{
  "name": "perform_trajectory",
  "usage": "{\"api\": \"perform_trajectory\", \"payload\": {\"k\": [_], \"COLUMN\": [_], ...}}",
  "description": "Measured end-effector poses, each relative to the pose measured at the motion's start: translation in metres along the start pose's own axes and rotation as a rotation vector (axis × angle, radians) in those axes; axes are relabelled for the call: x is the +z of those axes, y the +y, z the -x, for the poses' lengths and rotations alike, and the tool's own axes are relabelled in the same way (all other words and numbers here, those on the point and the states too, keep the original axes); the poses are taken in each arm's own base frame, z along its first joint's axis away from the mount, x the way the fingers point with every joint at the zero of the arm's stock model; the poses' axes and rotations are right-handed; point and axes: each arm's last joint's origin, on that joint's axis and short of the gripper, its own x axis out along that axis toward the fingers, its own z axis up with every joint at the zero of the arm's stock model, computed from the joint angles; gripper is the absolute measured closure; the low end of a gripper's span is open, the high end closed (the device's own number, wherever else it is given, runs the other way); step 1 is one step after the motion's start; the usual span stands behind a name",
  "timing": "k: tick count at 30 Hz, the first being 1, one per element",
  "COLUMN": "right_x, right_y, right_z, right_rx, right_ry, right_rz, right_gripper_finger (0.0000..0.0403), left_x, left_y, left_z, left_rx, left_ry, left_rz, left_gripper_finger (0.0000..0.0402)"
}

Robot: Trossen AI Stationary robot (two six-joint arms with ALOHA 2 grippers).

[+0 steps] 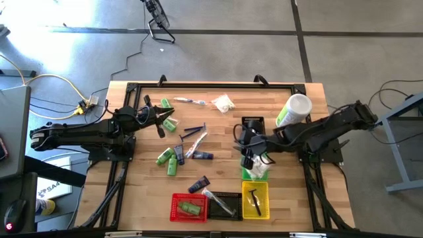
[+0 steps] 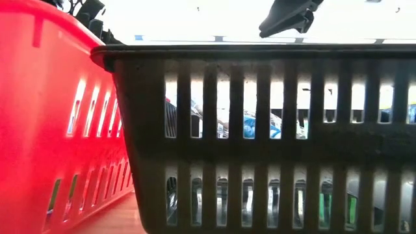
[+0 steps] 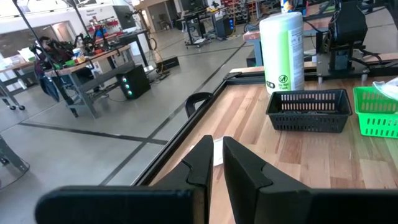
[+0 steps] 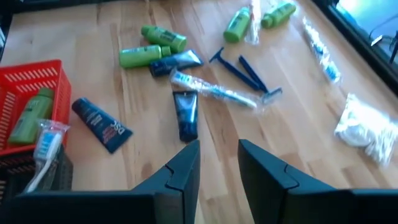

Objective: Pick & Place Travel size toiletries
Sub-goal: Put the blue shaving cream into the top black bin

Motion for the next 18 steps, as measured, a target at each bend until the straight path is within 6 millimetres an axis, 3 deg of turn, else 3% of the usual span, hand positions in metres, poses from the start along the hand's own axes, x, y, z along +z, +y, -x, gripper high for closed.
{"api": "perform_trajectory", "payload": {"k": [10,18], "right_x": [0.008,0.001], "right_y": [-0.008,0.005], "right_z": [-0.011,-0.049], "right_rx": [-0.020,0.006], "right_ry": [-0.041,-0.006], "right_rz": [0.027,0.078], "right_gripper_finger": [0.0302,0.0302], "left_x": [0.000,0.000], "left_y": [0.000,0.000], "left_z": [0.000,0.000], "left_rx": [0.000,0.000], "left_ry": [-0.001,0.000], "left_rz": [0.000,0.000], "left_gripper_finger": [0.0371,0.0371]}}
